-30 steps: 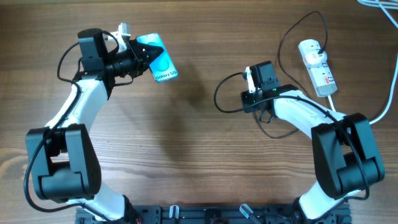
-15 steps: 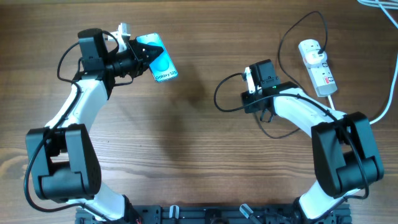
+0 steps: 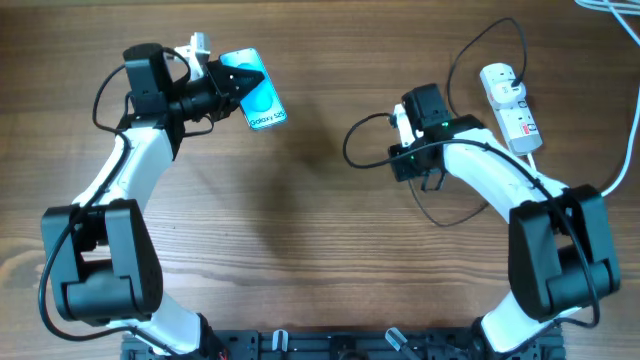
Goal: Plug charger to phone and switch on socket
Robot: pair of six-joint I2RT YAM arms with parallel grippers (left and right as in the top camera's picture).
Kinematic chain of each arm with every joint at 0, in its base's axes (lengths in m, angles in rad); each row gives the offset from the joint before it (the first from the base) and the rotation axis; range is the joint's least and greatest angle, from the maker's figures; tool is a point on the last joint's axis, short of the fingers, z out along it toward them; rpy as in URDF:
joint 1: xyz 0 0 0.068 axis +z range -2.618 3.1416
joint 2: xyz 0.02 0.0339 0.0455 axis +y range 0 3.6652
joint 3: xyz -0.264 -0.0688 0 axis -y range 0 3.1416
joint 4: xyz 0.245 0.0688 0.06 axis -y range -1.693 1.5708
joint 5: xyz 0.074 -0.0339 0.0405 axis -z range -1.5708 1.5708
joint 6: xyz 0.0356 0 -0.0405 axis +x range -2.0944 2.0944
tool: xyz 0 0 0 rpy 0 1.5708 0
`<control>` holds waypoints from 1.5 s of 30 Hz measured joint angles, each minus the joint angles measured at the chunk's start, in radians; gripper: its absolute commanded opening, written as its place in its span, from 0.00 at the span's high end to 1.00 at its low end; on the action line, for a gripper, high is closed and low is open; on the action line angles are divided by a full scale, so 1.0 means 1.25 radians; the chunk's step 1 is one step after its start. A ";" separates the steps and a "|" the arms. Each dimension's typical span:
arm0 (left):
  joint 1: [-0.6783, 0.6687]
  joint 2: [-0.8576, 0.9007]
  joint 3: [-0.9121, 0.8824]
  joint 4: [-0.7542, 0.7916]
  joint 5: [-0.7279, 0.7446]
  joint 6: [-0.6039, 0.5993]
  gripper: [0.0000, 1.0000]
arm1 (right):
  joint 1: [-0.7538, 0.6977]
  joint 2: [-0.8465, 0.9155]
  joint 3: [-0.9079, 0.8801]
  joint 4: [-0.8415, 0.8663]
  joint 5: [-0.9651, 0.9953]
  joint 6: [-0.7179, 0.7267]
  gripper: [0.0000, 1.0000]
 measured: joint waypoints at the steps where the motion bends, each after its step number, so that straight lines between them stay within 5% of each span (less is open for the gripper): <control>1: 0.000 0.000 0.000 0.004 0.004 -0.001 0.96 | 0.000 -0.004 0.001 0.003 0.004 0.000 0.96; 9: 0.000 0.000 0.000 0.007 0.015 -0.002 0.96 | 0.000 -0.005 -0.068 0.092 0.021 0.000 0.94; 12: 0.000 0.000 0.000 0.007 0.015 -0.002 0.96 | 0.000 -0.005 -0.104 0.131 0.023 0.001 0.74; 17: 0.000 0.000 0.000 0.007 0.015 -0.002 0.96 | 0.000 -0.010 -0.111 0.139 0.022 0.003 0.68; 22: 0.000 0.000 0.000 0.007 0.015 -0.002 0.96 | 0.000 -0.015 -0.111 0.107 0.024 0.006 0.81; 31: 0.000 0.000 0.000 0.007 0.015 -0.002 0.96 | -0.002 -0.016 -0.113 0.119 0.025 0.012 0.79; 36: 0.000 0.000 0.000 0.007 0.015 -0.002 0.96 | -0.002 -0.016 -0.114 0.128 0.022 0.015 0.95; 45: 0.000 0.000 0.000 0.012 0.018 -0.002 0.96 | -0.006 -0.016 -0.114 0.138 -0.118 0.008 0.96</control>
